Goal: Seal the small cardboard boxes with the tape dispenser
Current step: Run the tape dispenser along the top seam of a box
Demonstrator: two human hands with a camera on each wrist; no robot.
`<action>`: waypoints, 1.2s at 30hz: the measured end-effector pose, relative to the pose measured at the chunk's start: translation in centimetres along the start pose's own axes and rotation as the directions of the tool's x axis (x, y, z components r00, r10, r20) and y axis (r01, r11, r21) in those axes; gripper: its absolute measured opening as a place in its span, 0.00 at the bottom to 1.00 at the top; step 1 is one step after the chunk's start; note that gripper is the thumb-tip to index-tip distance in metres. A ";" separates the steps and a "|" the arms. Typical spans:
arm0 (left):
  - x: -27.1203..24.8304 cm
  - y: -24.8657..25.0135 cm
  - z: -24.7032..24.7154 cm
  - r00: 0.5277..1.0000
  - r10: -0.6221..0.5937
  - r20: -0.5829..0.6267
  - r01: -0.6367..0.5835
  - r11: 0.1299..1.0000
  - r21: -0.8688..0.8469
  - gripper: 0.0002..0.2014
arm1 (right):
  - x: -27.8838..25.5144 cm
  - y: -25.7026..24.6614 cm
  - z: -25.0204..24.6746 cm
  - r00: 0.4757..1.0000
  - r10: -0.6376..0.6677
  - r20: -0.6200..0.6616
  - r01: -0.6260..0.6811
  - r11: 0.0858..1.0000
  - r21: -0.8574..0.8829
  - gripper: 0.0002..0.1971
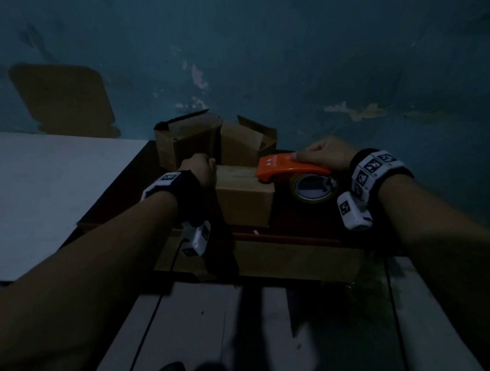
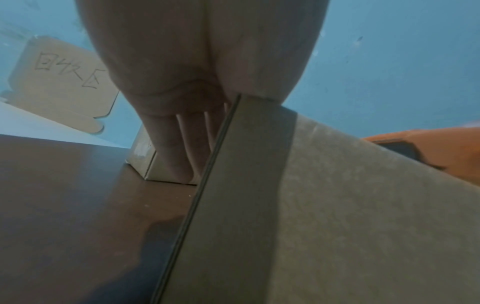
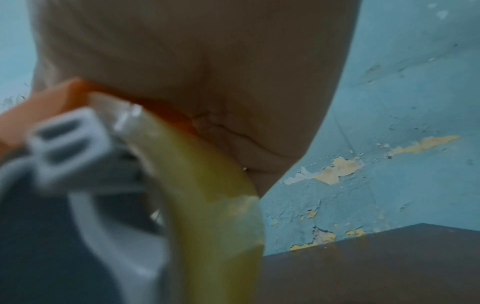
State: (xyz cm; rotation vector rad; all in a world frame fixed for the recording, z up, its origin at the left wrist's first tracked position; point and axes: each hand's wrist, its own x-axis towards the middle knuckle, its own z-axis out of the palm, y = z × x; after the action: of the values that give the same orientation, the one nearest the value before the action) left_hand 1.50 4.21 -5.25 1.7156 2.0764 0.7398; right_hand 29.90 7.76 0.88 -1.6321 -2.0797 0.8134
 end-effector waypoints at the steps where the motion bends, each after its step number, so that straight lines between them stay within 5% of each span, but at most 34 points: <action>1: 0.0 0.1 -0.1 1.000 -0.001 0.006 0.001 1.000 -0.001 0.18 | 0.0 0.2 0.0 1.000 -0.004 0.001 0.004 1.000 -0.005 0.24; 36: -0.7 0.3 -0.3 0.999 0.027 0.021 -0.028 0.999 0.018 0.15 | -1.3 5.0 -1.3 0.999 -0.005 0.032 0.006 0.999 -0.040 0.22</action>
State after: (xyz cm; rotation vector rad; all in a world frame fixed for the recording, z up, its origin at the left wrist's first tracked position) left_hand 1.71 3.52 -4.90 1.7579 2.0561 0.7101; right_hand 34.81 7.59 -1.26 -1.6439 -2.1346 0.8058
